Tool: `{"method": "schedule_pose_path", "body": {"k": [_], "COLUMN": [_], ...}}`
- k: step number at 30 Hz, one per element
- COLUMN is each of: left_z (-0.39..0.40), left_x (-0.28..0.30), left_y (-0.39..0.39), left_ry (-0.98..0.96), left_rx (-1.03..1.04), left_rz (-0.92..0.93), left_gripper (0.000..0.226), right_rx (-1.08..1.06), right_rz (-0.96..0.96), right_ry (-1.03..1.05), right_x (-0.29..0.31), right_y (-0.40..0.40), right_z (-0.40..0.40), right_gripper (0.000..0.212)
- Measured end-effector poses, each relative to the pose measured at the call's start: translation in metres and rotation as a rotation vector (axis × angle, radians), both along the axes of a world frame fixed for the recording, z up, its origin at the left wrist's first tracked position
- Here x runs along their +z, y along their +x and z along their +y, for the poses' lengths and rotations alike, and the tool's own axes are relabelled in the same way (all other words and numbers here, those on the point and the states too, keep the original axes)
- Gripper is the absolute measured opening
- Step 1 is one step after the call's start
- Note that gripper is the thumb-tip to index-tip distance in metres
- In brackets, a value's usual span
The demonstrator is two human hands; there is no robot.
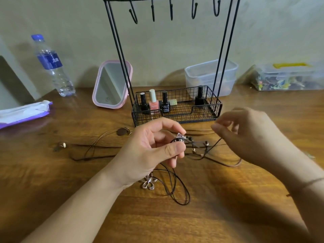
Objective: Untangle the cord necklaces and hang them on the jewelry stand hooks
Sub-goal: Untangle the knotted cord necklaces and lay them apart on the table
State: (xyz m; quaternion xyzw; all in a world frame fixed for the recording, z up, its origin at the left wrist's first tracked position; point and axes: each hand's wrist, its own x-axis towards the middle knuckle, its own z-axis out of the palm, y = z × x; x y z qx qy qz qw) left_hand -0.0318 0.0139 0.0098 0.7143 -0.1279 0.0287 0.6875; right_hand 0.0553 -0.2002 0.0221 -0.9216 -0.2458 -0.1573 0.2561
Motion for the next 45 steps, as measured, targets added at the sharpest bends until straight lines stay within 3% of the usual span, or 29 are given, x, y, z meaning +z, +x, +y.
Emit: {"method": "schedule_pose_path", "body": {"k": [1, 3, 6, 9, 14, 16, 22, 25, 39, 45], "left_z": [0.001, 0.002, 0.004, 0.004, 0.007, 0.008, 0.008, 0.007, 0.01, 0.006], "left_x": [0.001, 0.002, 0.001, 0.001, 0.003, 0.002, -0.001, 0.0, 0.001, 0.002], "left_y": [0.0, 0.0, 0.001, 0.001, 0.0, 0.001, 0.002, 0.001, 0.001, -0.001], "left_ry": [0.007, 0.01, 0.0, -0.027, -0.188, -0.238, 0.113, 0.191, 0.185, 0.131], "left_rx": [0.01, 0.022, 0.042, 0.054, -0.046, -0.066, 0.072, 0.053, 0.106, 0.053], "left_rz": [-0.008, -0.018, -0.018, 0.01, 0.146, 0.203, 0.119, 0.1, 0.108, 0.151], "left_gripper": [0.02, 0.021, 0.025, 0.028, 0.019, 0.031, 0.025, 0.029, 0.038, 0.04], "right_rx": [0.059, 0.268, 0.467, 0.438, 0.453, 0.421, 0.332, 0.312, 0.454, 0.474], "right_rz": [-0.025, 0.116, 0.262, 0.124, 0.17, 0.069, -0.034, -0.038, -0.104, -0.254], "right_ry": [0.117, 0.35, 0.371, 0.318, 0.428, 0.345, 0.234, 0.232, 0.195, 0.174], "right_x": [-0.001, 0.002, 0.0, -0.006, -0.009, -0.009, -0.017, -0.019, -0.021, -0.021], "right_y": [-0.002, -0.012, -0.025, -0.029, -0.031, -0.03, -0.028, -0.027, -0.03, -0.028], "right_z": [0.003, 0.009, 0.019, 0.025, 0.026, 0.027, 0.031, 0.031, 0.03, 0.03], "right_gripper": [0.026, 0.032, 0.032, 0.03, 0.026, 0.021, 0.015, 0.015, 0.014, 0.012]}}
